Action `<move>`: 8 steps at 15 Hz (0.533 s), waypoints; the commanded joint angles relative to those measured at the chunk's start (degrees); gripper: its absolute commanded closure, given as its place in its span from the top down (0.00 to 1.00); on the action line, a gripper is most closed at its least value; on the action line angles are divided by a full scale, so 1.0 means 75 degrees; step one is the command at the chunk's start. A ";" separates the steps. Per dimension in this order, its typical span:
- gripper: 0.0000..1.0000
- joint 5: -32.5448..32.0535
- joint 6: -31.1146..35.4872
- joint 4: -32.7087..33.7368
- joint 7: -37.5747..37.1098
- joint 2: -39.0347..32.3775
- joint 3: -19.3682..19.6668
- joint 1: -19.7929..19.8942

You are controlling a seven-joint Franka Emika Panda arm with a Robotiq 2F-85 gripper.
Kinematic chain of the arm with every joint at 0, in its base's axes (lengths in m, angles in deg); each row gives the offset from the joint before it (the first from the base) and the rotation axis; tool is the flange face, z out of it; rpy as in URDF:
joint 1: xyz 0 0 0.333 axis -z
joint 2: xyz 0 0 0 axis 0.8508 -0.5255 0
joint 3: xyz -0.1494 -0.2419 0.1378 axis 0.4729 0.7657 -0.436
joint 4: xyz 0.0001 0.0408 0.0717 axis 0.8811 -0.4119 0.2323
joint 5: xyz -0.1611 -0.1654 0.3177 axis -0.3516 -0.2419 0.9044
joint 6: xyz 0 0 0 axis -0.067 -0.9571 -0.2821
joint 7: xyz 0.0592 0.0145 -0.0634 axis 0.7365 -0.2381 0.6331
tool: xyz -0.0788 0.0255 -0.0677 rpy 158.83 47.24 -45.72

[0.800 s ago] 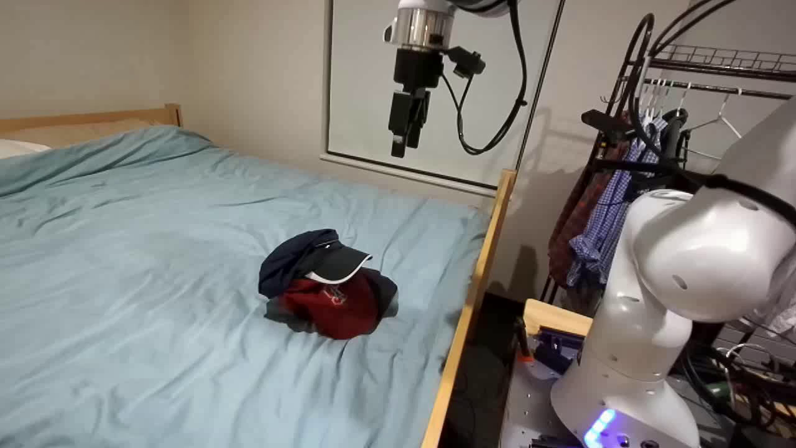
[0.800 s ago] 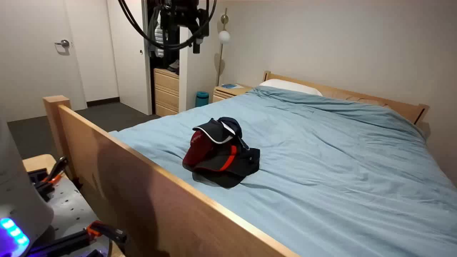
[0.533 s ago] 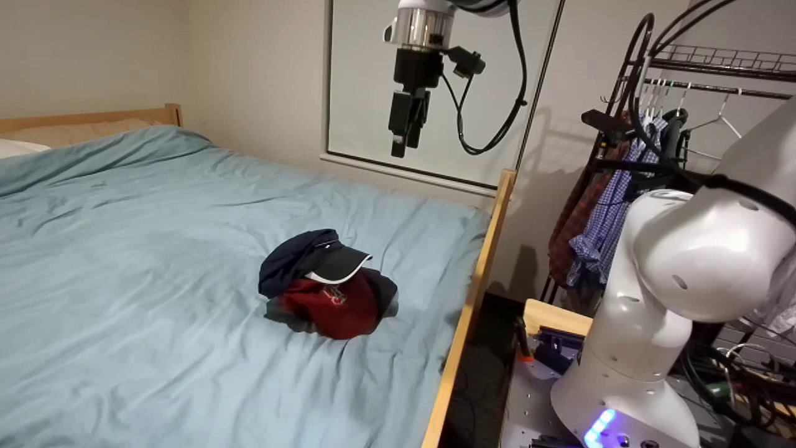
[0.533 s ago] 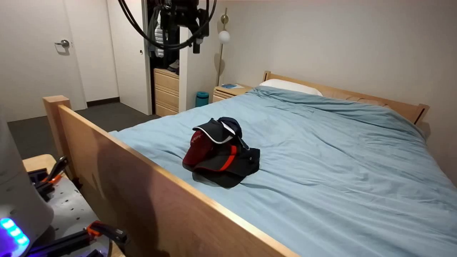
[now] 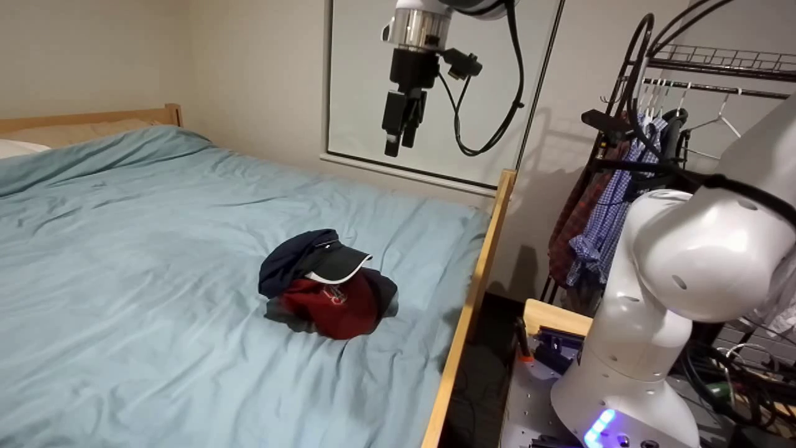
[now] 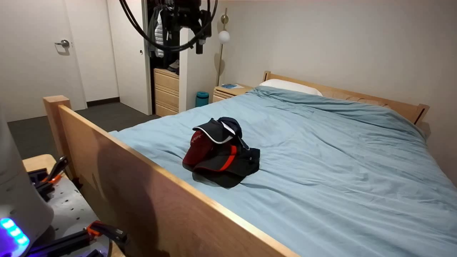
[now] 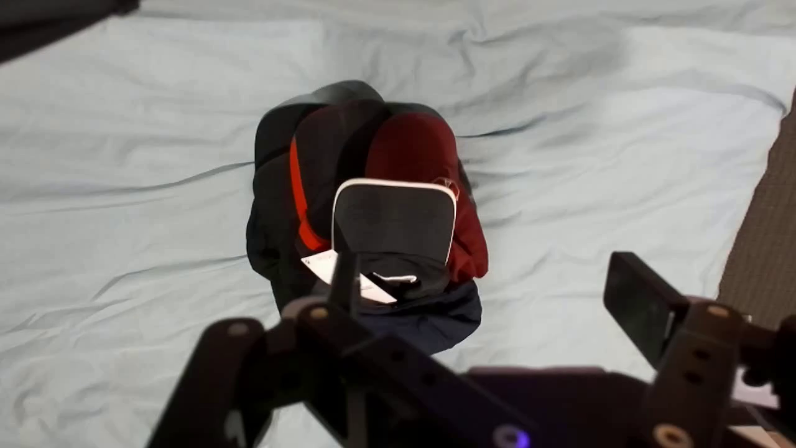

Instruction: Remove the dark blue and white cap from the pile of hats on the bed

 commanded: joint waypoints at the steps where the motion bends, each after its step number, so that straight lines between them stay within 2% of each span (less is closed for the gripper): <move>1: 1.00 0.0164 0.1030 0.0032 -0.0444 -0.0593 0.0004 0.0167; 8: 1.00 0.0588 0.2889 0.0349 -0.1757 -0.2457 0.0082 0.0404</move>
